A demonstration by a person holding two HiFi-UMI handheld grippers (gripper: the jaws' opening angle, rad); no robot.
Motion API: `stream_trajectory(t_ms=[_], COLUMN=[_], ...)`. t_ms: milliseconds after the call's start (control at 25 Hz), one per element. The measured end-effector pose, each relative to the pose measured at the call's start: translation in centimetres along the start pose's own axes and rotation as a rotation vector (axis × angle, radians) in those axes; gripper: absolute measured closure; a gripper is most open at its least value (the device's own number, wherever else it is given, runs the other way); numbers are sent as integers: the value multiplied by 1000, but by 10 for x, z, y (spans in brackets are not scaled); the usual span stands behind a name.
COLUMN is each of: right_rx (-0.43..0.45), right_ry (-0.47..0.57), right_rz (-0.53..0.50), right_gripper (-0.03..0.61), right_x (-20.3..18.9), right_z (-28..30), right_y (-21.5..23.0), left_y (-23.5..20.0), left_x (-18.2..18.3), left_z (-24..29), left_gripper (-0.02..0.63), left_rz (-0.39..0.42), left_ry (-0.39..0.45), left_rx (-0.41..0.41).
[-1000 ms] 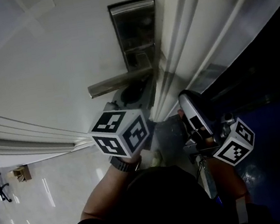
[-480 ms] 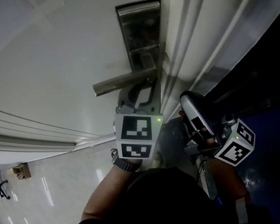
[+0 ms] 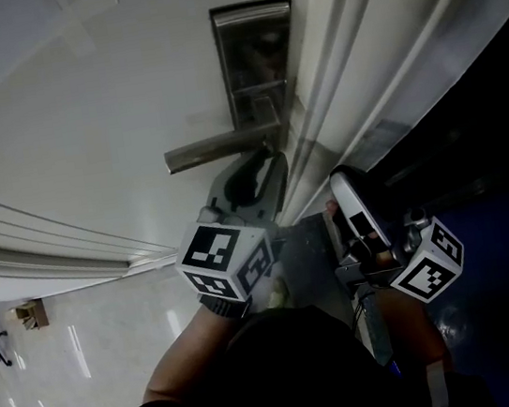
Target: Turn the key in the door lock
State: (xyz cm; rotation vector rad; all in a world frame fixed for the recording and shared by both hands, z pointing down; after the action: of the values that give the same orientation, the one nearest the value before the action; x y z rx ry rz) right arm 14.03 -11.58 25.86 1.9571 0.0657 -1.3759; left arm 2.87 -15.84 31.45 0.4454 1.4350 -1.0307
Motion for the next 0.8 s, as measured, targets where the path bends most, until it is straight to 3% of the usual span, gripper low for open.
stream_trajectory(t_ms=[80, 160, 400, 600, 800], right_rx=[-3, -4, -5, -7, -9], right_ry=[1, 2, 6, 10, 8], right_rz=[-2, -4, -7, -7, -6], right_gripper=[561, 561, 561, 561, 561], right_x=[0, 1, 2, 3, 3], right_z=[-1, -1, -2, -3, -2], right_y=[0, -1, -2, -1, 0], left_y=[1, 2, 5, 10, 14], left_x=[3, 6, 14, 12, 8], left_z=[0, -1, 0, 1, 3], left_gripper=[534, 534, 557, 583, 589], left_rz=[14, 82, 367, 573, 847], left_ry=[12, 11, -5, -47, -102], left_rx=[3, 44, 246, 326, 400])
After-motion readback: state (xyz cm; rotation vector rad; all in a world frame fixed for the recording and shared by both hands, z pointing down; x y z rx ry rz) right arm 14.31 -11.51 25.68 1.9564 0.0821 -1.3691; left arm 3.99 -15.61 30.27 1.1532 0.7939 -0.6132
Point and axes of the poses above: the fingertips, and each gripper's own axes: z forward along the fingers, y to its right, x out of its top, the point moved 3 cm from there along -z, backward along the fingers, and after that the axes turned 7 degrees about -y, right-handed, at the moved point
